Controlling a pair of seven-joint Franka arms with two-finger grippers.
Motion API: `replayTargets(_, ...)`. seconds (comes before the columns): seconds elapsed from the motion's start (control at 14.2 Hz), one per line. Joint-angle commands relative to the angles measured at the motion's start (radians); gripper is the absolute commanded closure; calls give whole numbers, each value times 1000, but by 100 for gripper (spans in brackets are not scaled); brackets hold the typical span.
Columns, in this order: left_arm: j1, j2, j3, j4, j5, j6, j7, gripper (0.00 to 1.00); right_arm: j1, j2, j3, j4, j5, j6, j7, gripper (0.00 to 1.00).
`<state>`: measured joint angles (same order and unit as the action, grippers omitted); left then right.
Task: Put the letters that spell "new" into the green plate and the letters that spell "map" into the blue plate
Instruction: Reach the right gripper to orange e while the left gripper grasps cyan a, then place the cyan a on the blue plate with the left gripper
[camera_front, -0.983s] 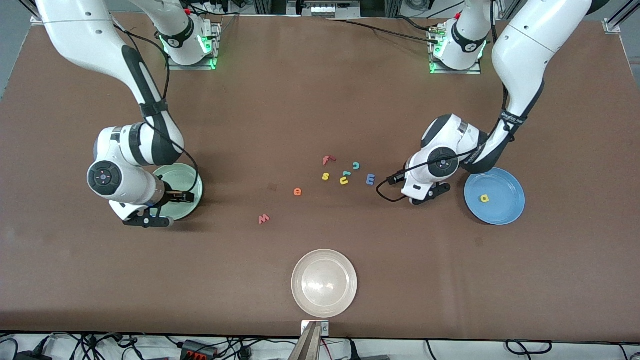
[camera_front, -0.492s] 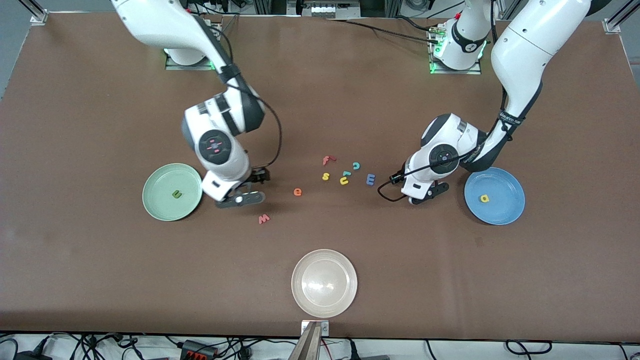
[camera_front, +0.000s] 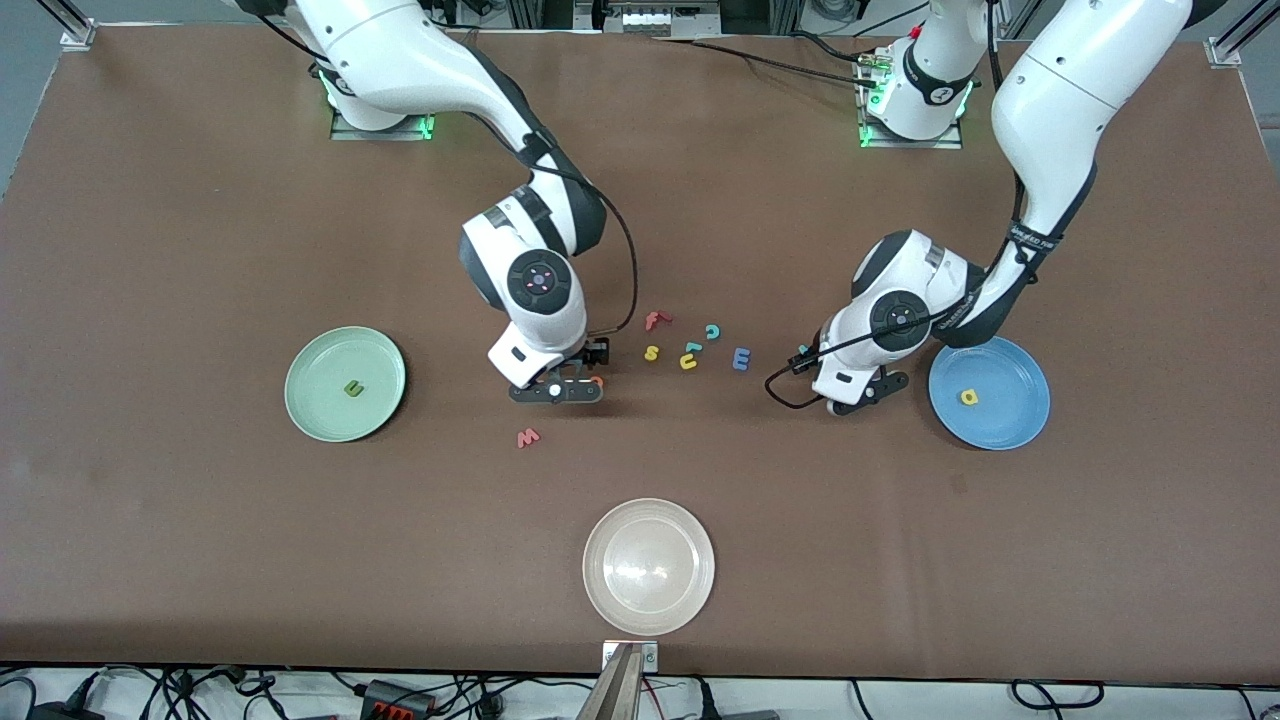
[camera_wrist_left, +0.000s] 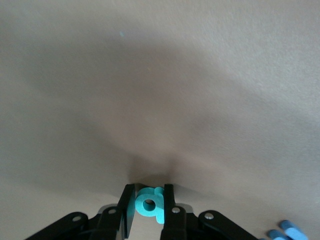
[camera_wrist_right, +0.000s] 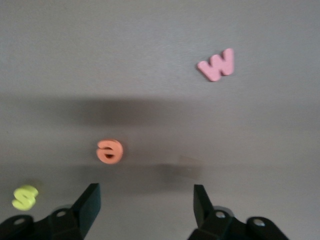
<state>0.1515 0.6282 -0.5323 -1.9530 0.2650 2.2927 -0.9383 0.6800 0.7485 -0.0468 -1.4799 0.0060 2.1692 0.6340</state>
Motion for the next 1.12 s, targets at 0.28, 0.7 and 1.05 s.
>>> replayTargets(0.28,196,-114,-11,109,17,-294,546,77,26,87,-8,67,2,96,82,32)
replayTargets(0.7,333,-36,11,109,180,-233,748,76,52,120,-7,76,0,118,119,37)
replayTargets(1.05,342,-39,-11,98,178,-275,754,0,49,126,-10,79,0,123,108,40)
